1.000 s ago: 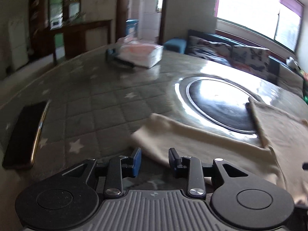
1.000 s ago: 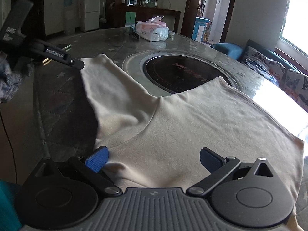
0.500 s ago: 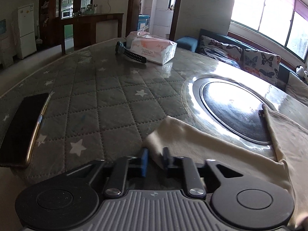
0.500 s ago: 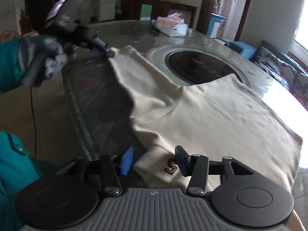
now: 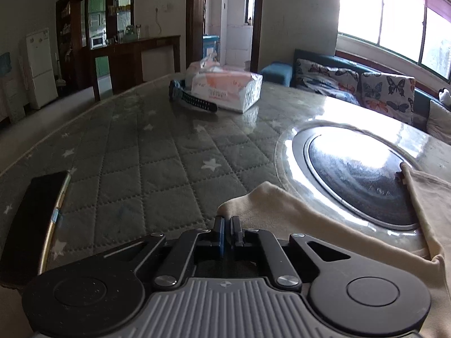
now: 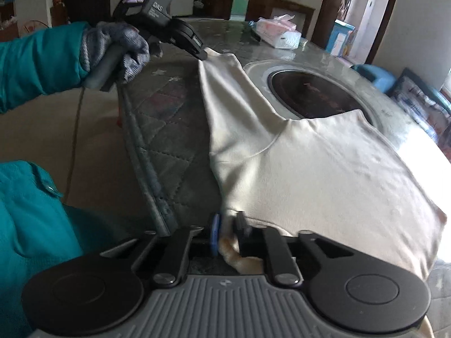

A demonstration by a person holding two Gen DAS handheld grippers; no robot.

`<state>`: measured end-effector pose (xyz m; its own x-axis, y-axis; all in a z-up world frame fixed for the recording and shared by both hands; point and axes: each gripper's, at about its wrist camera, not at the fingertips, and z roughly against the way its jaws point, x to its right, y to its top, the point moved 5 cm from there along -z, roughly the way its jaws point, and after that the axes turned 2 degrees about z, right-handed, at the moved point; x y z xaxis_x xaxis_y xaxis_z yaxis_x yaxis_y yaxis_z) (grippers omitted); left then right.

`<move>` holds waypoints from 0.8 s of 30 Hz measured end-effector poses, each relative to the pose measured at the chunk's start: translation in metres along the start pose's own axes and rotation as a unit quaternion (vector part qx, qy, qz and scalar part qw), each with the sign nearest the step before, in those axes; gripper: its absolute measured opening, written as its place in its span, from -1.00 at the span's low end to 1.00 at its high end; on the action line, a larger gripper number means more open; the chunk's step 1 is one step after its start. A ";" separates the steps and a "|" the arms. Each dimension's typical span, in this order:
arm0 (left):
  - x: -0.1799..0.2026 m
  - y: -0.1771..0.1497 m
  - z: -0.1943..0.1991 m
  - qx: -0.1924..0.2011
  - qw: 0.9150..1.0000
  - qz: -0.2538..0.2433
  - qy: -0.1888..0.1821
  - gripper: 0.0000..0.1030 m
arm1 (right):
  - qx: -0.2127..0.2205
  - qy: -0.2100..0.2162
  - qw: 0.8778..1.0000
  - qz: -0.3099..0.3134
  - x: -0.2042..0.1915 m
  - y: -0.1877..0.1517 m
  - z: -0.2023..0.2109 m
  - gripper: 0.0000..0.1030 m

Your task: Fold clothes

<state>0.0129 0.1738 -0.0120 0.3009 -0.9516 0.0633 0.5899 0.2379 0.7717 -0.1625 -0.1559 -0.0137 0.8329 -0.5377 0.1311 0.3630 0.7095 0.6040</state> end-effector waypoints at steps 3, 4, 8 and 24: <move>-0.004 -0.002 0.001 -0.005 1.000 0.011 -0.011 -0.84 | 0.019 0.009 1.000 -0.009 0.004 0.008 0.008 -0.62; -0.006 -0.002 0.002 -0.007 1.000 0.019 -0.015 -0.82 | 0.028 0.008 1.000 -0.012 0.005 0.011 0.010 -0.62; -0.014 -0.004 0.011 -0.008 0.999 0.044 -0.024 -0.65 | 0.035 0.004 0.999 -0.027 0.014 0.021 -0.005 -0.60; 0.000 -0.002 0.010 -0.012 0.997 0.068 -0.044 -0.90 | 0.045 0.009 0.998 -0.045 0.018 0.021 -0.006 -0.28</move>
<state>0.0039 0.1714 -0.0073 0.3131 -0.9233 0.2227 0.5663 0.3697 0.7367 -0.1369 -0.1478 -0.0032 0.8063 -0.5886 0.0582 0.3987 0.6136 0.6815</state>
